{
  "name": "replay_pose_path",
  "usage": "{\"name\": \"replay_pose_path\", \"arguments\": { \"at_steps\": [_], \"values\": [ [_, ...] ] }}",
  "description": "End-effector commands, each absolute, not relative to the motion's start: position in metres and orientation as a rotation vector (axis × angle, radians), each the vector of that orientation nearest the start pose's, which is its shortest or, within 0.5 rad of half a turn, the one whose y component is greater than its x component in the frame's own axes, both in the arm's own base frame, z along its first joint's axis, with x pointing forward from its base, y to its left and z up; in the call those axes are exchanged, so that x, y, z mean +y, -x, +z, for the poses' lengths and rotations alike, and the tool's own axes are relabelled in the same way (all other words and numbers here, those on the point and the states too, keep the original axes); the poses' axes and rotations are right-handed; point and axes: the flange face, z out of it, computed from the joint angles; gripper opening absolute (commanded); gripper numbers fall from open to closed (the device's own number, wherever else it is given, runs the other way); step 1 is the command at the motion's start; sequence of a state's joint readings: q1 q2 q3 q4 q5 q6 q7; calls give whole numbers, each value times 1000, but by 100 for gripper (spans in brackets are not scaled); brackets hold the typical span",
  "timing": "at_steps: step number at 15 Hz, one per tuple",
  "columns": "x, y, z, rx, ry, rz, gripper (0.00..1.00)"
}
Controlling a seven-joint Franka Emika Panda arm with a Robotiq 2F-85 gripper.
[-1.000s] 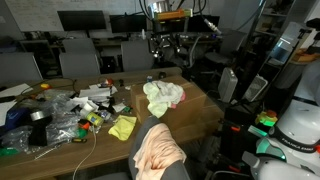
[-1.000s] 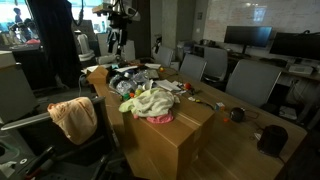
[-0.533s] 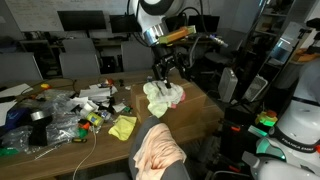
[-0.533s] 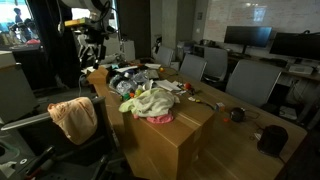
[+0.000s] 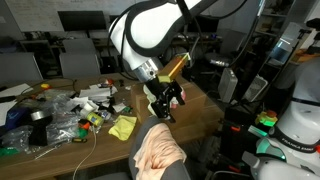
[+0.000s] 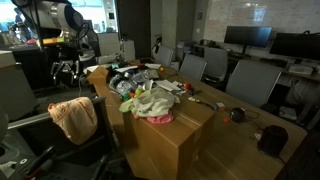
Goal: Move the pink shirt, the green towel and the peach shirt on the top of the box respectively
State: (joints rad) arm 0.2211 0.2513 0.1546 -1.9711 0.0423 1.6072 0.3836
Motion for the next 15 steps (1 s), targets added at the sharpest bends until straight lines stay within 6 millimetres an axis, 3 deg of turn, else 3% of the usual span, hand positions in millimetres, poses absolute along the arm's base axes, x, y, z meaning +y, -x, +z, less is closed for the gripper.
{"name": "replay_pose_path", "arguments": {
  "at_steps": [1, 4, 8, 15],
  "values": [
    [229, -491, 292, -96, 3208, 868, 100],
    [251, -493, 272, -141, 3239, 748, 100],
    [264, -496, 253, -133, 3236, 604, 100],
    [245, -497, 224, -29, 3248, 648, 100]
  ]
}}
